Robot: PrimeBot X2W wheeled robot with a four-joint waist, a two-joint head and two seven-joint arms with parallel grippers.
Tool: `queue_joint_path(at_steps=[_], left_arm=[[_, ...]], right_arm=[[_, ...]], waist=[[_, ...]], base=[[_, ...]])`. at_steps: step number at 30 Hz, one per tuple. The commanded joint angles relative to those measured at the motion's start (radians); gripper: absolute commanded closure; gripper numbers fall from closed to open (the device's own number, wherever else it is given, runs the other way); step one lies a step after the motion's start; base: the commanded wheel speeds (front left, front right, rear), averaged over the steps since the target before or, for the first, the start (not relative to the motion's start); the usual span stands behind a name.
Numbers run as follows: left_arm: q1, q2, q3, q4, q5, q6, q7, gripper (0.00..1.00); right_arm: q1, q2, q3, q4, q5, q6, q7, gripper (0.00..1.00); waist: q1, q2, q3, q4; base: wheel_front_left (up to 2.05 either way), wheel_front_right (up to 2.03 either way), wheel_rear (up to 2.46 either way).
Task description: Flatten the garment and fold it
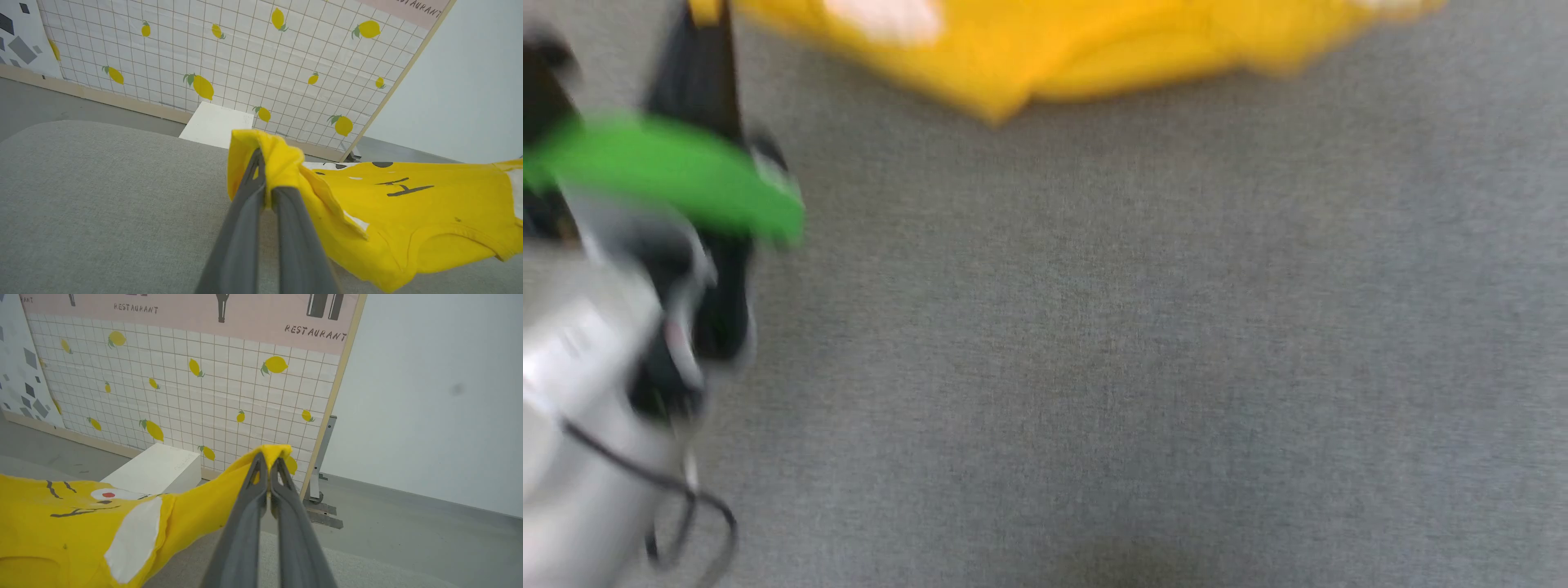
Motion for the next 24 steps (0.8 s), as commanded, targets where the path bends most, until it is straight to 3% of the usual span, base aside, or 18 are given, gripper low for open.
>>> queue_joint_path(at_steps=[1, 6, 12, 19, 24], left_arm=[[0.068, 0.010, 0.000, -0.026, -0.004, 0.023, -0.016, 1.00], [0.291, 0.010, -0.013, -0.093, -0.034, 0.070, -0.061, 1.00], [0.489, 0.027, -0.068, -0.109, -0.063, 0.083, -0.058, 1.00], [0.691, 0.068, -0.093, -0.129, -0.142, 0.066, -0.037, 1.00], [0.813, 0.129, -0.118, -0.143, -0.190, 0.047, 0.005, 1.00]], right_arm=[[0.071, 0.027, -0.032, -0.044, 0.005, -0.002, 0.004, 1.00], [0.339, 0.131, -0.129, -0.173, 0.012, -0.002, 0.020, 1.00], [0.597, 0.241, -0.224, -0.224, 0.040, -0.002, 0.014, 1.00], [0.804, 0.262, -0.286, -0.152, 0.149, -0.002, 0.010, 1.00], [0.922, 0.263, -0.322, -0.084, 0.207, -0.002, 0.045, 1.00]], waist=[[0.0000, -0.0001, -0.078, -0.003], [0.0000, -0.0001, -0.149, 0.001], [0.0000, -0.0001, -0.220, 0.002], [0.0000, -0.0001, -0.289, -0.028], [0.0000, -0.0001, -0.313, -0.044]], base=[[0.00, 0.00, 0.00], [0.00, 0.00, 0.00], [0.00, 0.00, 0.00], [0.00, 0.00, 0.00], [0.00, 0.00, 0.00]])
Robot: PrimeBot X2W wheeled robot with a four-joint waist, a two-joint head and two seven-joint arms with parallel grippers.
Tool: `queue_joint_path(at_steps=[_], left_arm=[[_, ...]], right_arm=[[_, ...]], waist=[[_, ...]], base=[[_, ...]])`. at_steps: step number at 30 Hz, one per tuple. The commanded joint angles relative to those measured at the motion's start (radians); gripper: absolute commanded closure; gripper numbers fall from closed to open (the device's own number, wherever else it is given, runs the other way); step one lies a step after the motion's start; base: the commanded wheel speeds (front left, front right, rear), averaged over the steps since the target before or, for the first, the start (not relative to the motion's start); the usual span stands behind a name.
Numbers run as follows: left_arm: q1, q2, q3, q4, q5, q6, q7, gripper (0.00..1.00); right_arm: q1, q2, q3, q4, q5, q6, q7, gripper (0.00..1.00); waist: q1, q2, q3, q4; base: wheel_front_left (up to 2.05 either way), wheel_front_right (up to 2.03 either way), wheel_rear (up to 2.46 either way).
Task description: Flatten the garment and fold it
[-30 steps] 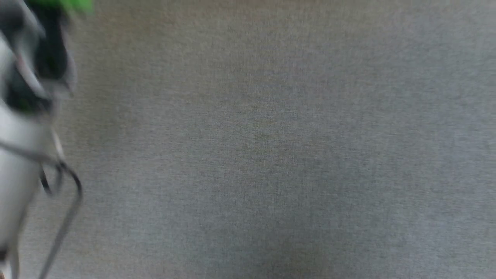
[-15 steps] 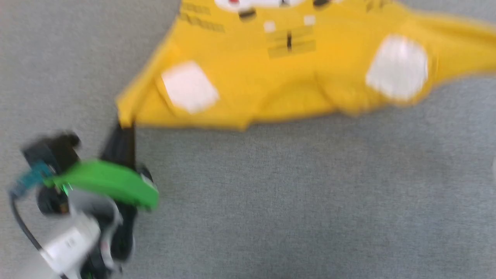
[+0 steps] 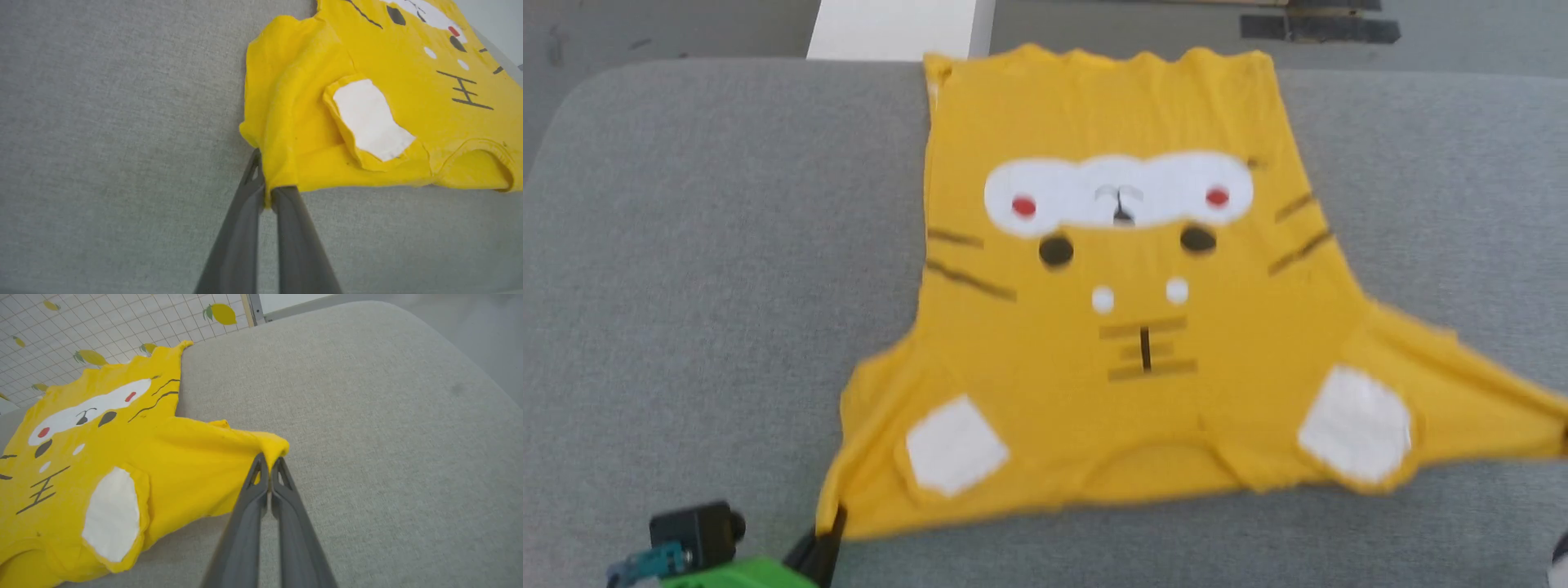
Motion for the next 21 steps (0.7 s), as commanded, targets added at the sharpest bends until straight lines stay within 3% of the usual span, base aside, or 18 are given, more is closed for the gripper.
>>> queue_joint_path(at_steps=[1, 5, 9, 21], left_arm=[[0.029, 0.023, -0.003, 0.001, -0.018, -0.013, 0.010, 1.00], [0.108, 0.080, -0.009, -0.002, -0.072, -0.047, 0.051, 1.00], [0.166, 0.129, 0.008, -0.018, -0.106, -0.051, 0.062, 1.00], [0.093, 0.091, -0.001, -0.025, -0.067, -0.058, 0.052, 1.00]], right_arm=[[0.028, 0.000, -0.010, 0.012, 0.008, -0.002, 0.013, 1.00], [0.129, 0.000, -0.030, 0.038, 0.029, -0.002, 0.098, 1.00], [0.199, 0.000, -0.057, 0.044, 0.057, -0.002, 0.156, 1.00], [0.123, 0.000, 0.077, 0.200, -0.005, -0.002, 0.064, 1.00]], waist=[[0.0001, -0.0001, -0.018, -0.018], [0.0001, -0.0001, -0.021, -0.017], [0.0001, -0.0001, -0.017, -0.009], [0.0001, -0.0001, -0.006, -0.005]], base=[[0.00, 0.00, 0.00], [0.00, 0.00, 0.00], [0.00, 0.00, 0.00], [0.00, 0.00, 0.00]])
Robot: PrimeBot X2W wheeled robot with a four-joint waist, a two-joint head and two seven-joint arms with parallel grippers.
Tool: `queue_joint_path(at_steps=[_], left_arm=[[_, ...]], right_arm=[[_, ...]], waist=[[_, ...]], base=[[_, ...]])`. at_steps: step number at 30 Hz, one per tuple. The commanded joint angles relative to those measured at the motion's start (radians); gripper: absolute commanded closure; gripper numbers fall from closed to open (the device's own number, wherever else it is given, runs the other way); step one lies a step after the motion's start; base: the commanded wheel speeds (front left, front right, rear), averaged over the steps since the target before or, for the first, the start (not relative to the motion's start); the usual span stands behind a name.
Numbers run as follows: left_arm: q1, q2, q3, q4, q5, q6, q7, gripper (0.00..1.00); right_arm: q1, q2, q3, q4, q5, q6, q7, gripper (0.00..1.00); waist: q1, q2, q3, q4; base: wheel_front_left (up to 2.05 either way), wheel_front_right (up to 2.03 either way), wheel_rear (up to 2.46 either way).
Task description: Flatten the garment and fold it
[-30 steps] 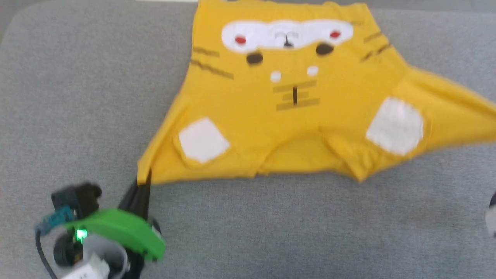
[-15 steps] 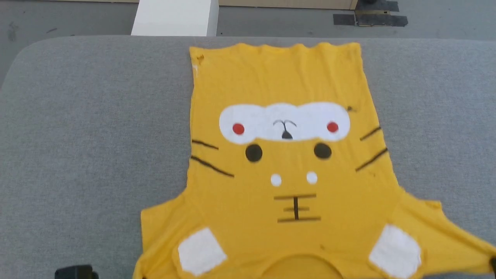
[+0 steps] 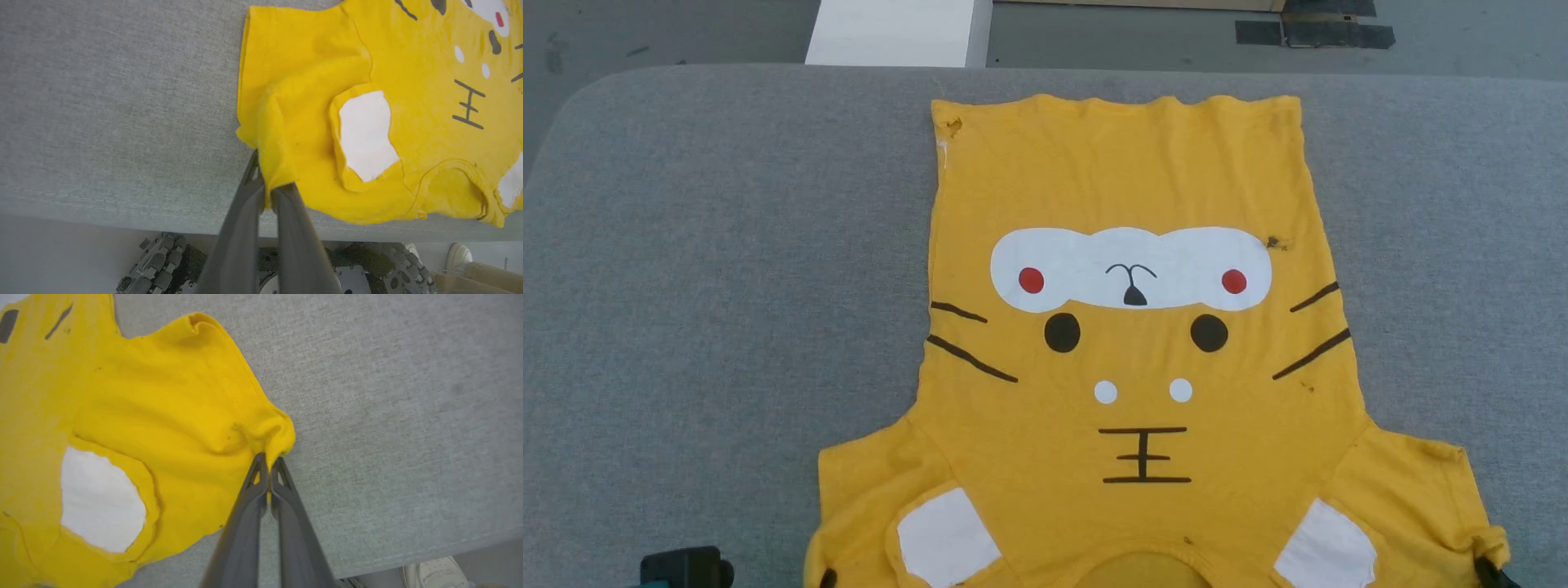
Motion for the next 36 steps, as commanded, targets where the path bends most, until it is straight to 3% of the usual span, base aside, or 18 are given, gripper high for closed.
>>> queue_joint_path(at_steps=[1, 2, 3, 4, 5, 7, 11, 14, 17, 20, 24, 31, 36], left_arm=[[-0.032, -0.012, -0.006, 0.006, 0.014, -0.006, 0.006, 1.00], [-0.041, -0.019, -0.012, 0.008, 0.017, -0.008, 0.010, 1.00], [-0.047, -0.023, -0.017, 0.011, 0.019, -0.010, 0.014, 1.00], [-0.051, -0.026, -0.023, 0.015, 0.022, -0.011, 0.018, 1.00], [-0.054, -0.029, -0.027, 0.017, 0.024, -0.011, 0.019, 1.00], [-0.053, -0.036, -0.034, 0.020, 0.026, -0.012, 0.020, 1.00], [-0.044, -0.046, -0.042, 0.011, 0.034, -0.013, 0.008, 1.00], [-0.046, -0.052, -0.045, -0.008, 0.047, -0.013, -0.006, 1.00], [-0.062, -0.051, -0.046, -0.024, 0.070, -0.013, -0.014, 1.00], [-0.092, -0.048, -0.051, -0.043, 0.097, -0.015, -0.013, 1.00], [-0.143, -0.050, -0.056, -0.063, 0.133, -0.017, -0.008, 1.00], [-0.245, -0.085, -0.087, -0.069, 0.188, -0.041, 0.013, 1.00], [-0.301, -0.123, -0.108, -0.048, 0.208, -0.062, 0.021, 1.00]], right_arm=[[-0.032, -0.001, 0.016, 0.026, -0.016, -0.002, -0.013, 1.00], [-0.043, -0.001, 0.024, 0.044, -0.035, -0.002, -0.024, 0.84], [-0.052, -0.001, 0.025, 0.057, -0.046, -0.002, -0.033, 0.62], [-0.057, -0.001, 0.031, 0.065, -0.062, -0.002, -0.035, 0.24], [-0.058, -0.001, 0.033, 0.065, -0.067, -0.002, -0.029, 0.00], [-0.062, -0.001, 0.028, 0.030, -0.073, -0.002, -0.003, 0.00], [-0.114, -0.034, -0.027, -0.157, -0.059, -0.002, 0.086, 0.00], [-0.227, -0.093, -0.078, -0.291, -0.060, -0.002, 0.170, 0.00], [-0.384, -0.178, -0.085, -0.336, -0.097, -0.002, 0.237, 0.00], [-0.588, -0.272, -0.048, -0.293, -0.108, -0.002, 0.282, 0.00], [-0.851, -0.351, 0.036, -0.157, -0.148, -0.002, 0.318, 0.00], [-1.200, -0.376, 0.154, 0.093, -0.255, -0.002, 0.377, 0.00], [-1.314, -0.374, 0.186, 0.209, -0.303, -0.002, 0.401, 0.00]], waist=[[0.0001, 0.0000, 0.001, -0.001], [0.0001, 0.0000, 0.000, -0.001], [0.0001, 0.0000, -0.002, -0.001], [0.0001, 0.0000, -0.006, 0.000], [0.0001, 0.0000, -0.009, 0.001], [0.0001, 0.0000, -0.015, 0.004], [0.0001, 0.0000, -0.012, 0.015], [0.0001, 0.0000, 0.009, 0.030], [0.0001, 0.0000, 0.046, 0.052], [0.0001, 0.0000, 0.106, 0.079], [0.0001, 0.0000, 0.196, 0.117], [0.0001, 0.0000, 0.337, 0.193], [0.0001, 0.0000, 0.400, 0.246]], base=[[0.00, 0.00, 0.00], [0.00, 0.00, 0.00], [0.00, 0.00, 0.00], [0.00, 0.00, 0.00], [0.00, 0.00, 0.00], [0.00, 0.00, 0.00], [0.00, 0.00, 0.00], [0.00, 0.00, 0.00], [0.00, 0.00, 0.00], [0.00, 0.00, 0.00], [0.00, 0.00, 0.00], [0.00, 0.00, 0.00], [0.00, 0.00, 0.00]])
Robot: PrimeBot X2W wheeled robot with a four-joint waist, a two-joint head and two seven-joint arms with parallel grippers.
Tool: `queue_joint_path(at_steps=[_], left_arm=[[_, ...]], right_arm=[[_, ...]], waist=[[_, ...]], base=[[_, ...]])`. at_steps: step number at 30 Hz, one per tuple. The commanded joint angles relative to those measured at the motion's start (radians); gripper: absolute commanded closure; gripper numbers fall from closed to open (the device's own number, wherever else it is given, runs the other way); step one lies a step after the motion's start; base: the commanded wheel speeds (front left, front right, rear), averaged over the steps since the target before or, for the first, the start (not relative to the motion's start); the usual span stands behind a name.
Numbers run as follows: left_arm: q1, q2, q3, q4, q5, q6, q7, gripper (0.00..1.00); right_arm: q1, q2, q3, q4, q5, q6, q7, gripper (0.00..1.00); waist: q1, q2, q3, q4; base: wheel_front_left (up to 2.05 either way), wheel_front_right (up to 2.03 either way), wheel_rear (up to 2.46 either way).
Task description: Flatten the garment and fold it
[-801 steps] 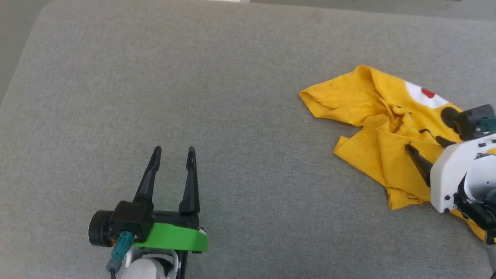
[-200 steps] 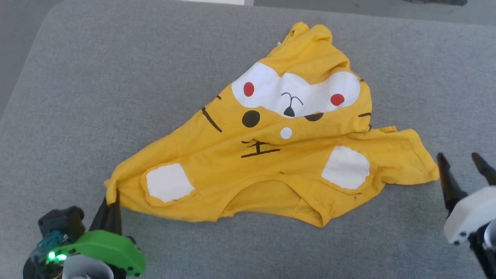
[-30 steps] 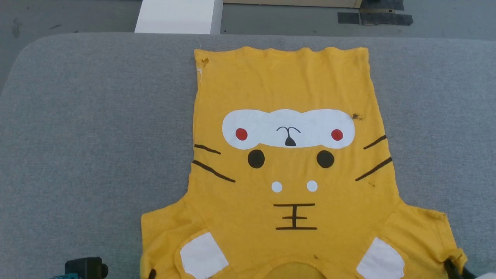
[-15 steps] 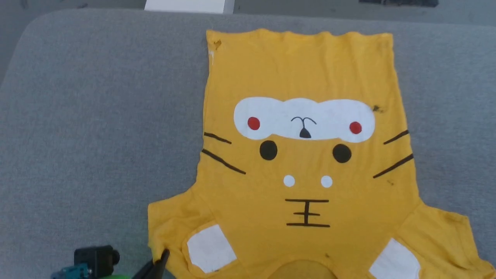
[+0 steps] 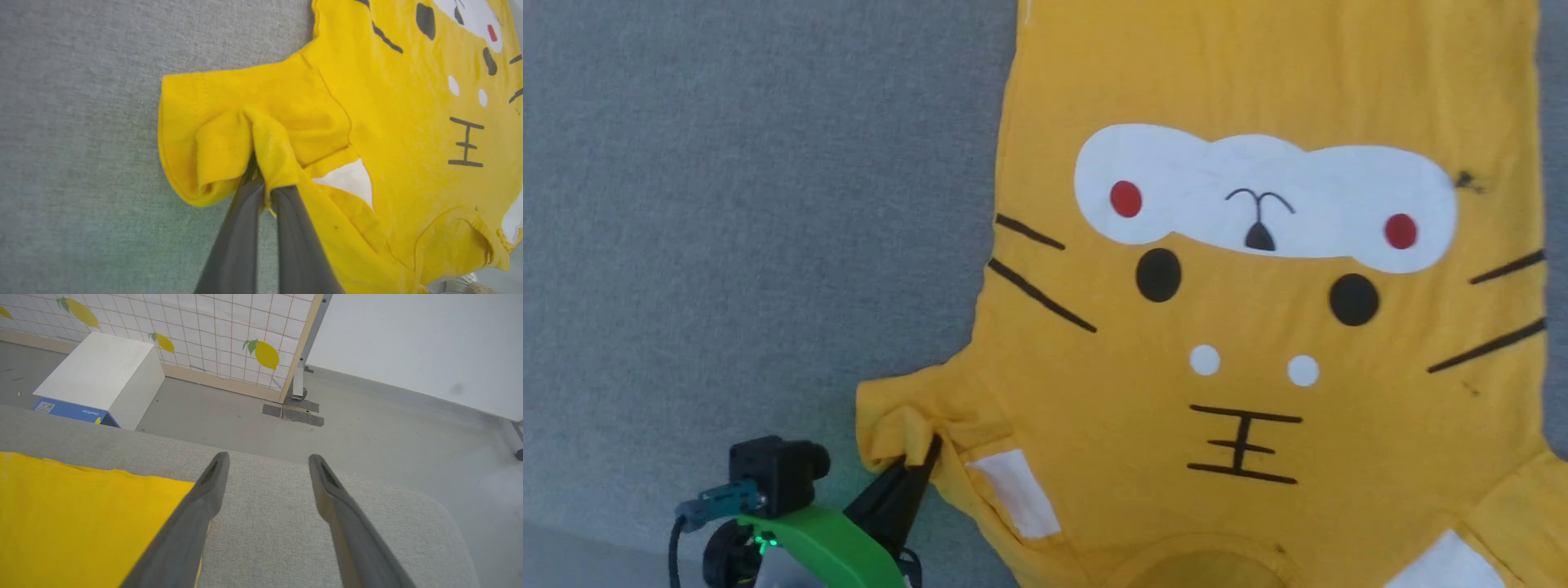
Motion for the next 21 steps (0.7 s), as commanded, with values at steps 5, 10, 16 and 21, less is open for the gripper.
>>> queue_joint_path(at_steps=[5, 10, 16, 21], left_arm=[[-0.054, -0.040, -0.021, 0.039, 0.021, -0.029, 0.004, 1.00], [-0.074, -0.064, -0.032, 0.067, 0.020, -0.050, 0.002, 1.00], [-0.089, -0.075, -0.032, 0.090, 0.018, -0.064, -0.001, 1.00], [-0.093, -0.070, -0.025, 0.103, 0.019, -0.064, -0.006, 1.00]], right_arm=[[-0.024, -0.011, 0.002, 0.076, -0.056, -0.001, 0.037, 0.00], [0.007, 0.001, -0.035, 0.106, -0.073, -0.001, 0.089, 0.00], [0.037, 0.056, -0.138, 0.112, -0.111, -0.001, 0.175, 0.00], [0.043, 0.092, -0.165, 0.082, -0.140, -0.001, 0.174, 1.00]], waist=[[0.0000, 0.0000, 0.135, 0.142], [0.0000, 0.0000, 0.162, 0.175], [0.0000, 0.0000, 0.175, 0.184], [0.0000, 0.0000, 0.156, 0.163]], base=[[0.00, 0.00, 0.00], [0.00, 0.00, 0.00], [0.00, 0.00, 0.00], [0.00, 0.00, 0.00]])
